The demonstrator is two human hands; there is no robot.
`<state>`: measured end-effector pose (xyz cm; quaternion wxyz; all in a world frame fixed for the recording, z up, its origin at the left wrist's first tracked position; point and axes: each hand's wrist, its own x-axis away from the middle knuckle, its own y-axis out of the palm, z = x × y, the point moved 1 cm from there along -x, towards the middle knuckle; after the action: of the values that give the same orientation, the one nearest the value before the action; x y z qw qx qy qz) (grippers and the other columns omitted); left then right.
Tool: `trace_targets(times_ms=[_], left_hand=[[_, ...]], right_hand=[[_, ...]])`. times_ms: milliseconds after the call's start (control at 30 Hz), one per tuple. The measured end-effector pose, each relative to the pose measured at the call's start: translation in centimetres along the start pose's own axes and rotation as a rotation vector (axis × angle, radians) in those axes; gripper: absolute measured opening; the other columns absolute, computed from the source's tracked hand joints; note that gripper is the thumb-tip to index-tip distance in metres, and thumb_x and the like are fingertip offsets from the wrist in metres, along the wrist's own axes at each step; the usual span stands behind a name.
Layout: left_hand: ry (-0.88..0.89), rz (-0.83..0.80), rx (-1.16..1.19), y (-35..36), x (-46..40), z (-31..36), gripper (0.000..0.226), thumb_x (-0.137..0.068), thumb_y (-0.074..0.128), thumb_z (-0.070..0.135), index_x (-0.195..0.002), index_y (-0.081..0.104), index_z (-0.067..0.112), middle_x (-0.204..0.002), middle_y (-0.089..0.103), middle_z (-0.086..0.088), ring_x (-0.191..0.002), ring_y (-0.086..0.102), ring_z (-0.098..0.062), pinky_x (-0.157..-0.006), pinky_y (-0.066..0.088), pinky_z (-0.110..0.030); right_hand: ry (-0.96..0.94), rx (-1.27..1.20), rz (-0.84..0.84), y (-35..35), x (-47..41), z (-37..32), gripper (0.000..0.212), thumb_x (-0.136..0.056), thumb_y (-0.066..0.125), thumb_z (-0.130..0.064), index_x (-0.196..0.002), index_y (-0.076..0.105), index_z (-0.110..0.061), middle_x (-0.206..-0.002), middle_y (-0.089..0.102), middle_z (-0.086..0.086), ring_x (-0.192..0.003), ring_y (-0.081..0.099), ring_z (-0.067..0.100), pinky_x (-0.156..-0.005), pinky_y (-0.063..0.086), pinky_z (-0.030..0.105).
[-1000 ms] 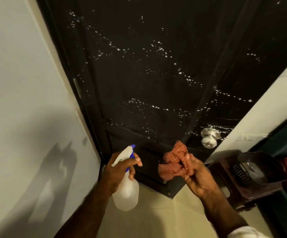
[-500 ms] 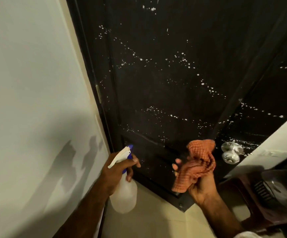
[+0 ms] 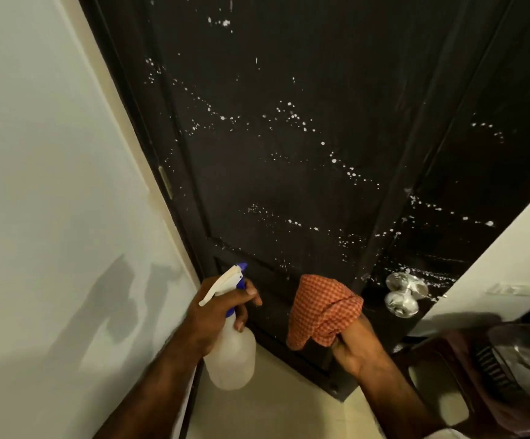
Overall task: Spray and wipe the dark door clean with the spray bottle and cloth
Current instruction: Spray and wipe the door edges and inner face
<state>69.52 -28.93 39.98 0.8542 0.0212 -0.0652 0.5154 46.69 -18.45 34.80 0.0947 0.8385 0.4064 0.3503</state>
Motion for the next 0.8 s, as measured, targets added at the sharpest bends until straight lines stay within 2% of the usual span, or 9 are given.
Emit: trace_targets(times_ms=[67, 167, 267, 333, 433, 533, 667, 733, 800], left_hand=[[0.021, 0.017, 0.014, 0.7, 0.0, 0.8, 0.034, -0.086, 0.072, 0.036, -0.097, 0.073, 0.004, -0.093, 0.078, -0.016, -0.055, 0.061, -0.023, -0.059, 0.056, -0.038], [0.055, 0.059, 0.023, 1.2, 0.0, 1.8, 0.051, -0.076, 0.076, 0.051, -0.096, 0.074, 0.004, -0.092, 0.078, -0.017, -0.054, 0.061, -0.024, -0.059, 0.058, -0.037], [0.051, 0.065, -0.003, 1.3, 0.1, 2.3, 0.062, -0.071, 0.075, 0.058, -0.099, 0.073, 0.002, -0.091, 0.079, -0.014, -0.055, 0.062, -0.025, -0.062, 0.06, -0.038], [0.044, 0.043, -0.034, 1.2, 0.0, 2.6, 0.063, -0.073, 0.075, 0.059, -0.102, 0.073, 0.003, -0.091, 0.079, -0.013, -0.056, 0.063, -0.026, -0.064, 0.061, -0.039], [0.077, -0.044, -0.065, 1.0, -0.3, 3.0, 0.036, -0.087, 0.073, 0.043, -0.098, 0.075, 0.008, -0.093, 0.079, -0.014, -0.057, 0.062, -0.027, -0.065, 0.06, -0.04], [0.102, -0.124, -0.08, 0.2, -1.2, 3.7, 0.02, -0.092, 0.067, 0.033, -0.092, 0.077, 0.016, -0.097, 0.079, -0.015, -0.057, 0.061, -0.027, -0.063, 0.06, -0.038], [0.083, -0.147, -0.084, -1.7, -2.6, 4.6, 0.03, -0.088, 0.069, 0.035, -0.098, 0.074, 0.006, -0.096, 0.079, -0.013, -0.055, 0.061, -0.024, -0.063, 0.06, -0.039], [0.1, -0.19, -0.091, -2.6, -3.6, 5.2, 0.03, -0.091, 0.072, 0.033, -0.099, 0.073, 0.005, -0.095, 0.079, -0.013, -0.054, 0.06, -0.023, -0.063, 0.059, -0.039], [0.14, -0.274, -0.104, -3.2, -4.5, 6.0, 0.027, -0.096, 0.073, 0.029, -0.098, 0.073, 0.002, -0.092, 0.079, -0.012, -0.052, 0.059, -0.021, -0.061, 0.059, -0.038]], right_hand=[[-0.03, 0.03, -0.083, 0.3, 0.3, -1.8, 0.037, -0.077, 0.075, -0.014, -0.113, 0.075, -0.004, -0.109, 0.079, 0.018, -0.103, 0.073, 0.032, -0.095, 0.059, 0.049], [-0.068, 0.072, -0.168, 0.3, 0.1, -3.4, 0.011, -0.089, 0.069, -0.005, -0.095, 0.078, -0.005, -0.095, 0.079, 0.013, -0.087, 0.075, 0.024, -0.082, 0.058, 0.041], [-0.024, -0.105, -0.253, 0.3, -0.4, -3.8, 0.03, -0.088, 0.066, -0.009, -0.115, 0.073, 0.0, -0.112, 0.078, 0.019, -0.102, 0.075, 0.031, -0.09, 0.062, 0.046], [-0.024, -0.045, -0.274, 0.5, -0.5, -3.9, 0.029, -0.095, 0.062, -0.011, -0.121, 0.072, -0.002, -0.119, 0.077, 0.017, -0.112, 0.074, 0.032, -0.094, 0.059, 0.047], [-0.196, 0.294, -0.284, 2.0, -0.4, -4.6, 0.035, -0.101, 0.051, 0.01, -0.111, 0.074, -0.014, -0.113, 0.079, 0.004, -0.116, 0.071, 0.018, -0.096, 0.057, 0.032], [-0.362, 0.453, -0.321, 3.4, -0.5, -5.1, 0.037, -0.094, 0.053, 0.021, -0.101, 0.071, -0.01, -0.098, 0.078, -0.002, -0.097, 0.073, 0.004, -0.083, 0.057, 0.019], [-0.627, 0.482, -0.115, 4.3, -1.6, -5.0, 0.029, -0.089, 0.055, 0.0, -0.072, 0.07, -0.019, -0.078, 0.072, 0.005, -0.073, 0.066, 0.016, -0.071, 0.052, 0.033], [-0.654, 0.396, -0.025, 4.8, -1.9, -4.8, 0.029, -0.092, 0.053, 0.0, -0.079, 0.076, -0.011, -0.087, 0.077, 0.014, -0.085, 0.072, 0.031, -0.081, 0.055, 0.041], [-0.498, 0.081, 0.015, 6.1, -1.5, -4.5, 0.042, -0.099, 0.05, 0.01, -0.088, 0.083, -0.014, -0.104, 0.079, 0.015, -0.101, 0.075, 0.032, -0.093, 0.059, 0.048]])
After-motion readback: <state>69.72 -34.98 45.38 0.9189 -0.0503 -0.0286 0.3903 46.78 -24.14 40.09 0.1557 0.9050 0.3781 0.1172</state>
